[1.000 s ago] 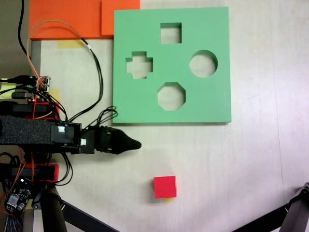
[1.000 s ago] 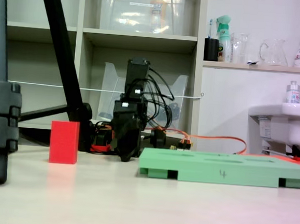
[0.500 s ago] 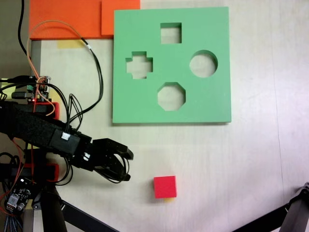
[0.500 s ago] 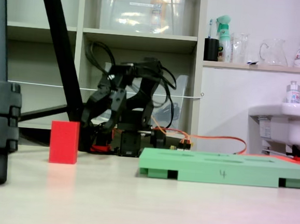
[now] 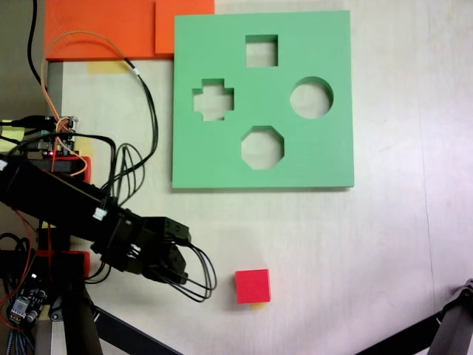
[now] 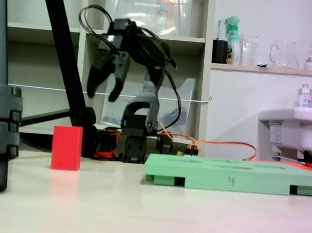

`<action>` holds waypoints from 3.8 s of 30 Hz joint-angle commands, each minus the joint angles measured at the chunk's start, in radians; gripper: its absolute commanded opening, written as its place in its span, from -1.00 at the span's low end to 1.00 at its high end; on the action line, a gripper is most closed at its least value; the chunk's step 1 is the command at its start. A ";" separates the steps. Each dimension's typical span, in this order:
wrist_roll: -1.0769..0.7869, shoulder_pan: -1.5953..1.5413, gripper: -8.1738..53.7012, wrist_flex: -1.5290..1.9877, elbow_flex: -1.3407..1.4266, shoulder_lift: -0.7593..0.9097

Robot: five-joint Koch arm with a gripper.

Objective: Put the square block into the corresponding hole

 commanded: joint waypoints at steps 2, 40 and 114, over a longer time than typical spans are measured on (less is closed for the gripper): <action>-0.025 0.005 0.61 0.120 -0.161 -0.143; -0.064 -0.031 0.95 0.032 -0.471 -0.787; 1.266 -1.281 -0.18 -0.051 -1.184 -1.028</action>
